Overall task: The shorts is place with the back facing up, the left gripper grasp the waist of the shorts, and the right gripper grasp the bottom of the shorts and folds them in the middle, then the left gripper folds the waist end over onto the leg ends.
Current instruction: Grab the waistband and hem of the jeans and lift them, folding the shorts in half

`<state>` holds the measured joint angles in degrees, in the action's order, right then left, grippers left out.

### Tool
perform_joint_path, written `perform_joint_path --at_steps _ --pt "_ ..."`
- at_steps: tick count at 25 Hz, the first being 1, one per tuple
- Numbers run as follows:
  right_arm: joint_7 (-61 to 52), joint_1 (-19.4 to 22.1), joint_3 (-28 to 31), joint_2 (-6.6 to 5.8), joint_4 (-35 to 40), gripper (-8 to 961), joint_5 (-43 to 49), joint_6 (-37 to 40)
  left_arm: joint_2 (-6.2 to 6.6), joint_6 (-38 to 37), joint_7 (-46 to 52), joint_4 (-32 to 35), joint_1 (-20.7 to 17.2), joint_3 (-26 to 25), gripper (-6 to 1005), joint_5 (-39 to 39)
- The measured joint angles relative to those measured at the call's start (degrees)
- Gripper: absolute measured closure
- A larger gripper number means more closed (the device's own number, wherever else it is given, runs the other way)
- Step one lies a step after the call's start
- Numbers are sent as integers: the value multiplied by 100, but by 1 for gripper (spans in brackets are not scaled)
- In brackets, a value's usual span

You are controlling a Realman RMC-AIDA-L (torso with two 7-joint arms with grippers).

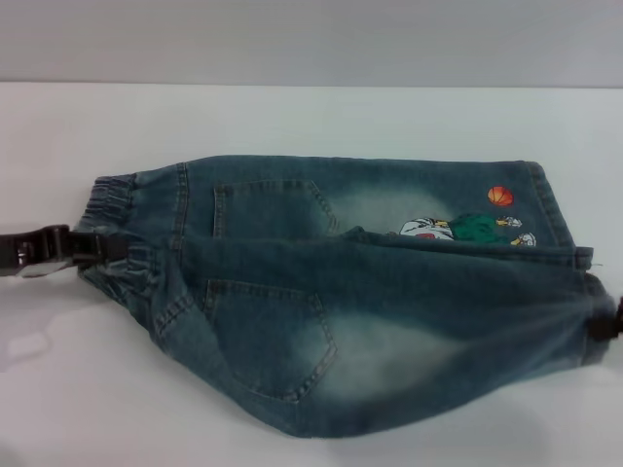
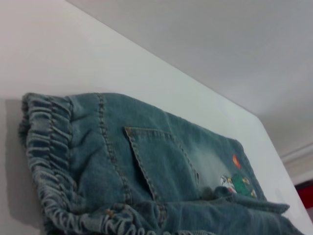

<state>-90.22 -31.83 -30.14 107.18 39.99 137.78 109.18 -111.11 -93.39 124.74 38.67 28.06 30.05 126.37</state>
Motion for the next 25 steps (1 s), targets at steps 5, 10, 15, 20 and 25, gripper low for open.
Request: perform_joint_path --at_steps 5,10,15,20,25 --pt "214 57 617 -32 1 955 -370 -78 6 59 233 -2 95 0 958 -75" --pt "341 239 912 -45 -5 955 -1229 -442 -13 234 346 -11 157 -23 958 -238" --pt "511 422 931 47 -87 954 -1938 -1141 -32 510 421 -11 174 -132 958 -572" --pt "647 412 852 275 -139 954 -1973 -1932 -78 794 490 -11 214 -155 958 -750" --pt "828 331 841 442 -387 954 -1958 -2666 -142 1118 551 -9 274 -153 958 -804"
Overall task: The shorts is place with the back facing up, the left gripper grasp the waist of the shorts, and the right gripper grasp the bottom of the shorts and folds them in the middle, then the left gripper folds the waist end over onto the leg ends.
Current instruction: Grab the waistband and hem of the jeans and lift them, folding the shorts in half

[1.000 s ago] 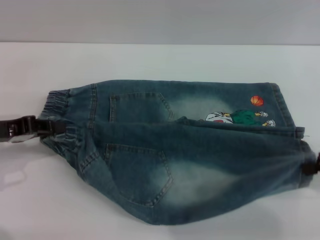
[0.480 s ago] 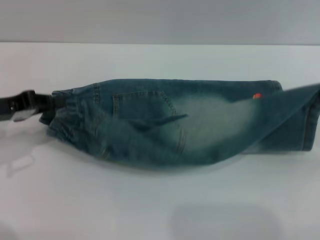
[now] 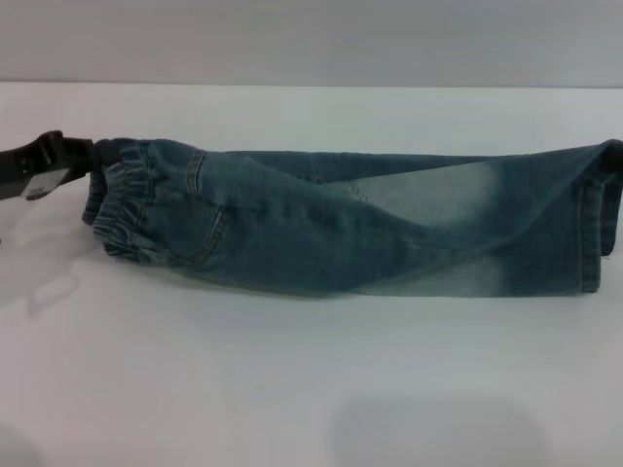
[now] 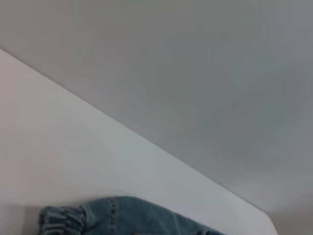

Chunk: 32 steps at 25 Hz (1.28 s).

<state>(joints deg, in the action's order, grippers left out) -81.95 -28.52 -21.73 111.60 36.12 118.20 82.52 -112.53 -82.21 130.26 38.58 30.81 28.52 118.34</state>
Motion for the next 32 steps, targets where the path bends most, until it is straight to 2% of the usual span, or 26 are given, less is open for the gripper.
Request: perform_joint_path --at_steps 5,11,14,24,32 --pt "131 -142 2 34 -370 954 -23 -603 -58 302 5 -11 73 3 958 -38" --pt "159 -312 7 205 -376 954 -39 -1266 -115 549 1 -52 124 11 958 -44" --pt "163 -417 5 238 -429 954 -38 -1561 -204 839 -41 -58 143 40 958 -47" --pt "171 -679 -199 420 -547 954 -32 -2289 -258 1090 -103 -61 145 55 958 -49" --pt "171 -908 -526 469 -785 954 -34 -2873 -300 1223 -155 -61 167 75 957 -30"
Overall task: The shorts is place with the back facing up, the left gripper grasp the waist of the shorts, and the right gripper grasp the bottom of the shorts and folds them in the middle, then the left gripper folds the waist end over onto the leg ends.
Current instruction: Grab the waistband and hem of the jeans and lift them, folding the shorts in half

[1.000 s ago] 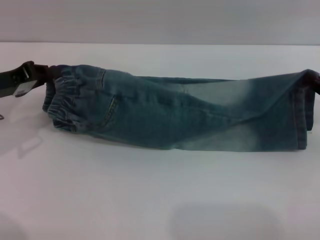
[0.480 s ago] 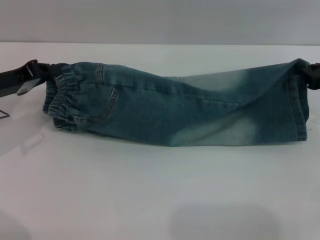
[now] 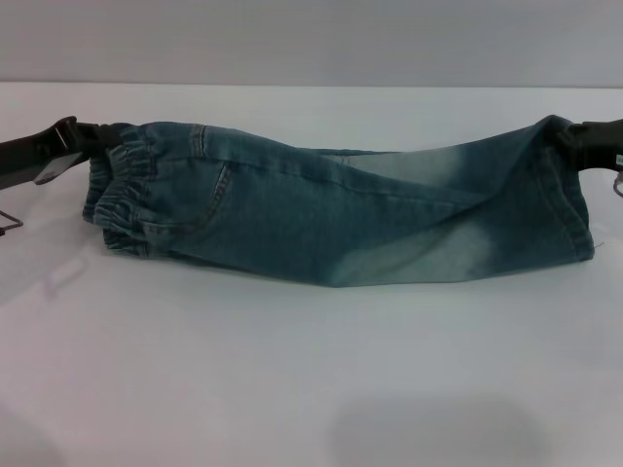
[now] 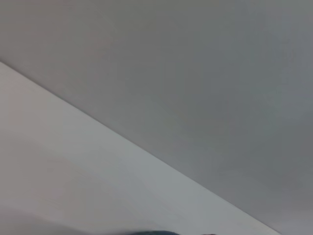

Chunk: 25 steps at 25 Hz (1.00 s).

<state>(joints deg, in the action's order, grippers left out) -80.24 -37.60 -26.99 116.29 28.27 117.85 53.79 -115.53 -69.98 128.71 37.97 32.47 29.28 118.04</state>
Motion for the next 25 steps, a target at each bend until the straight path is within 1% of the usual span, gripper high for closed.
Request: perform_joint_path --at_steps 2,6,8,17,25 --pt "0 -26 -62 27 -8 954 0 -101 -17 63 -1 0 17 1 957 11" --pt "0 -69 -140 39 -12 954 -1 -259 -59 237 -9 0 48 111 957 21" --pt "0 -85 -158 39 -33 954 1 -321 -72 308 -11 0 67 204 957 5" --pt "17 -139 -361 37 -175 954 11 -794 -131 490 -84 -9 117 312 957 15" --pt "139 -181 -368 30 -244 954 -4 -909 -173 587 -162 -9 111 317 957 -3"
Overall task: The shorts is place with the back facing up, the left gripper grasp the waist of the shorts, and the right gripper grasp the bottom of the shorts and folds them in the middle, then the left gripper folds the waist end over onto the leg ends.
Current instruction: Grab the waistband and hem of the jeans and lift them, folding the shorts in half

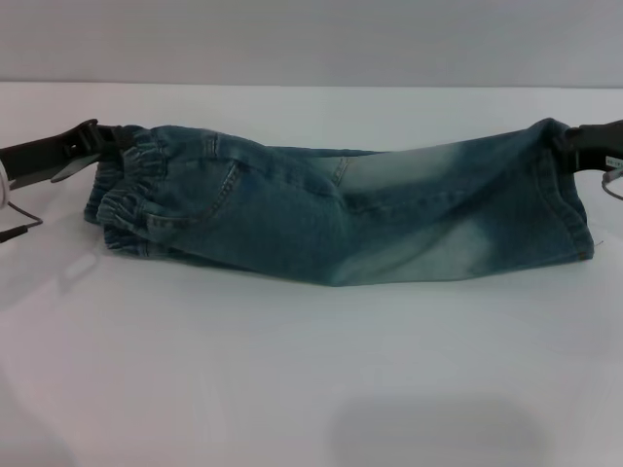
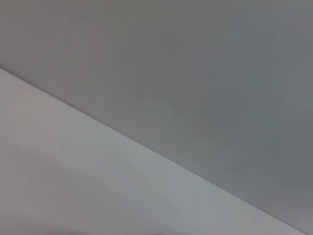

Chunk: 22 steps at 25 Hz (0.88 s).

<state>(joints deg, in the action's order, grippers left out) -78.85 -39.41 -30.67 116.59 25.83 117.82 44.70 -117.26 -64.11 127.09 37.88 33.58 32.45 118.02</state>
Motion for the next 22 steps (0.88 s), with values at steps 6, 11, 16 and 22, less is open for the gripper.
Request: perform_joint_path --at_steps 6,11,16,22 --pt "12 -37 -1 -11 7 953 -4 -56 -2 72 -11 0 -35 -6 957 -5" --pt "15 -53 -1 -13 21 953 -5 -142 -9 120 -41 0 -45 -1 957 -7" --pt "17 -54 -1 -9 19 953 -6 -187 -9 192 -44 0 -70 -1 957 12" --pt "19 -47 0 0 28 953 -14 -212 -7 306 -45 0 -98 -1 957 37"
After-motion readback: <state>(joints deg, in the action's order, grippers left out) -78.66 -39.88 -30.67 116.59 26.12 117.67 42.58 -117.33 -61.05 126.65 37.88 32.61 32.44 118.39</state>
